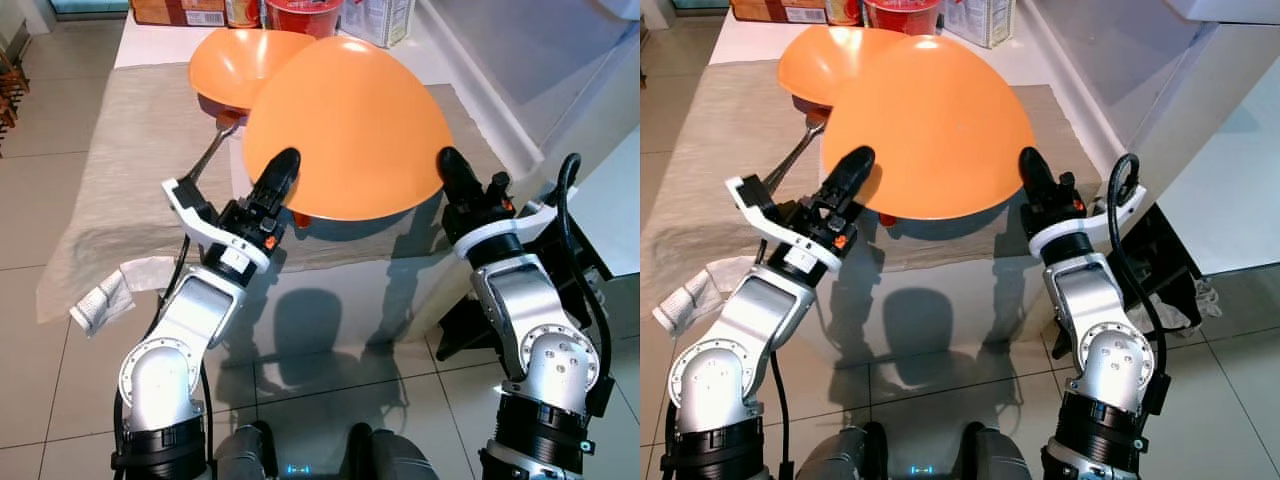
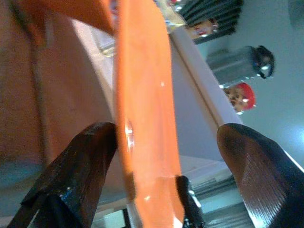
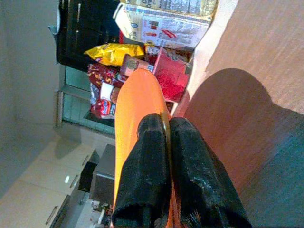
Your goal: Setting the table
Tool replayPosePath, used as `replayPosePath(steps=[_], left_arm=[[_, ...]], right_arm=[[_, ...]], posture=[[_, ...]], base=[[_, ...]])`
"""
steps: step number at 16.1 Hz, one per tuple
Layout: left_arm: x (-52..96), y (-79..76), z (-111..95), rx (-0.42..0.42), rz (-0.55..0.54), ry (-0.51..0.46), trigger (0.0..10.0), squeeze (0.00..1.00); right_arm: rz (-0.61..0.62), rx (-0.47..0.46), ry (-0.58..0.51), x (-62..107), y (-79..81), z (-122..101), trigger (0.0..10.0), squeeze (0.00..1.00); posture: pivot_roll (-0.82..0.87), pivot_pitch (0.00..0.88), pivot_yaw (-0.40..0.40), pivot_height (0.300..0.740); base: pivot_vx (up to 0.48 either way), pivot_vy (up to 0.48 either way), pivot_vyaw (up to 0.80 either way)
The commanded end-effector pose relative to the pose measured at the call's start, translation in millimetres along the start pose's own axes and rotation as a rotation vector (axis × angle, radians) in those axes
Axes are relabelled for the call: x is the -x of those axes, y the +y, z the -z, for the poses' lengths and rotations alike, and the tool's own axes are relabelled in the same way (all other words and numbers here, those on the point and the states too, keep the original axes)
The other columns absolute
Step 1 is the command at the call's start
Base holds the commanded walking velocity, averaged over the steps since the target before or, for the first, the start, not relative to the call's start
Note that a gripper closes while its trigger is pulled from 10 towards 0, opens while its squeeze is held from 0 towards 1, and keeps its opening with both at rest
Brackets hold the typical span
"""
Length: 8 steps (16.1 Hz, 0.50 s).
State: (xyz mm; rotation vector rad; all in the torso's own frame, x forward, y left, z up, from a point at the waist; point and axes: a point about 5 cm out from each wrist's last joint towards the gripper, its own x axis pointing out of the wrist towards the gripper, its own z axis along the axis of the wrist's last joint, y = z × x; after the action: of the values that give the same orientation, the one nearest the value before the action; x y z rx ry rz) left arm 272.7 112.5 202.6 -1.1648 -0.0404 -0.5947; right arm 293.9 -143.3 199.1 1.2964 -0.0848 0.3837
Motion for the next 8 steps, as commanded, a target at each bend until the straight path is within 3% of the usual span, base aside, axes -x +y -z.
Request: replayPosePath(steps=[1, 8], left_arm=[[1.4, -5.8, 9.3, 0.019, 0.031, 0.023, 0.0, 0.0], [2.3, -11.6, 4.8, -0.031, 0.052, 0.021, 0.0, 0.0]], right_arm=[[-0.069, -0.003, -0.002, 1.5, 10.9, -1.0, 0.0, 0.0], [-0.123, 0.012, 0.027, -1.8, 18.6, 0.6, 0.0, 0.0]], posture=[[-0.1, 0.165, -0.02, 0.74], [-0.1, 0.161, -0.023, 0.74]], base=[[0.0, 0.0, 0.0], [0.0, 0.0, 0.0]])
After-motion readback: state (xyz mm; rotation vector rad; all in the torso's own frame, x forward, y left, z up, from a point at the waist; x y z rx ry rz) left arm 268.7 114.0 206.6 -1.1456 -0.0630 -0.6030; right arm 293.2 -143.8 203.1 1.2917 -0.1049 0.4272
